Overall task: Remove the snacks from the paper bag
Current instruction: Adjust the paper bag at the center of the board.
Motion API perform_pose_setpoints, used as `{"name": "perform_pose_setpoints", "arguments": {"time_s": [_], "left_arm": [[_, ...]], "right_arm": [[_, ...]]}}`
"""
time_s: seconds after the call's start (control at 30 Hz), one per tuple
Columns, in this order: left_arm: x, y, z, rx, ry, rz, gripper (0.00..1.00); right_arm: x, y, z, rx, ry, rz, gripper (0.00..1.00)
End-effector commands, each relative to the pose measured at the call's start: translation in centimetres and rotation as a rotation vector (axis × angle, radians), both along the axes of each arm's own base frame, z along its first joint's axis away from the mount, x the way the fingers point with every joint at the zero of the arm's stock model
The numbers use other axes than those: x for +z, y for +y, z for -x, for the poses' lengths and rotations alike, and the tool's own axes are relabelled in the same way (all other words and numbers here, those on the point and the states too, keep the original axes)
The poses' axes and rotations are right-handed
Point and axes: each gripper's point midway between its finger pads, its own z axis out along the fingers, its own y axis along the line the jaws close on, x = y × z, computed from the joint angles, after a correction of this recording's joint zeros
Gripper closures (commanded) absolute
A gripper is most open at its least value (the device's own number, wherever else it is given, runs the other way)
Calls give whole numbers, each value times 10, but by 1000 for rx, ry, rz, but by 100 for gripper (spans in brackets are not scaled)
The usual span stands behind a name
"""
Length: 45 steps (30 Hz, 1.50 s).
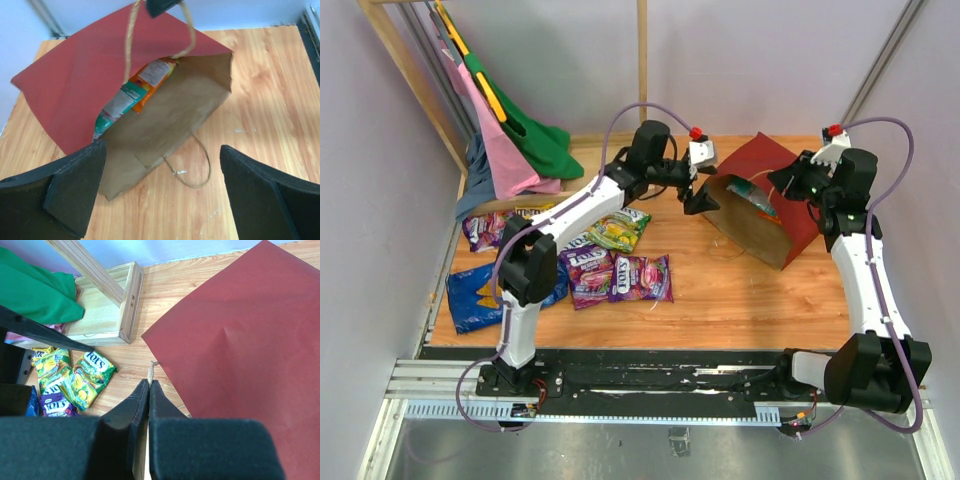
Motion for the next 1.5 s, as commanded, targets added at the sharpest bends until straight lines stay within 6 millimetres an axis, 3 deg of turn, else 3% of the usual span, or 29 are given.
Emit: {"name": "perform_pose_setpoints", "arguments": {"time_s": [0.0, 0.17, 0.43, 0.63, 1.0, 1.33, 1.47], "left_arm": [[57, -1, -16, 145, -95, 268, 0], [72, 4, -8, 135, -152, 382, 0], [54, -19, -19, 25, -97, 360, 4], [54, -22, 0, -79, -77, 392, 3], [33, -33, 4, -118, -27, 334, 3], [35, -47, 13, -136, -37, 341, 3], [31, -52, 14, -142, -35, 331, 8]], "right_arm": [[8, 8, 4, 57, -23, 7, 99], [6, 19, 7, 121, -24, 22, 99], [10, 42, 16, 211, -44, 50, 99], [11, 58, 23, 275, -52, 70, 99], [30, 76, 39, 355, -105, 63, 99], [42, 87, 51, 421, -136, 47, 99], [43, 88, 53, 427, -138, 45, 98]]}}
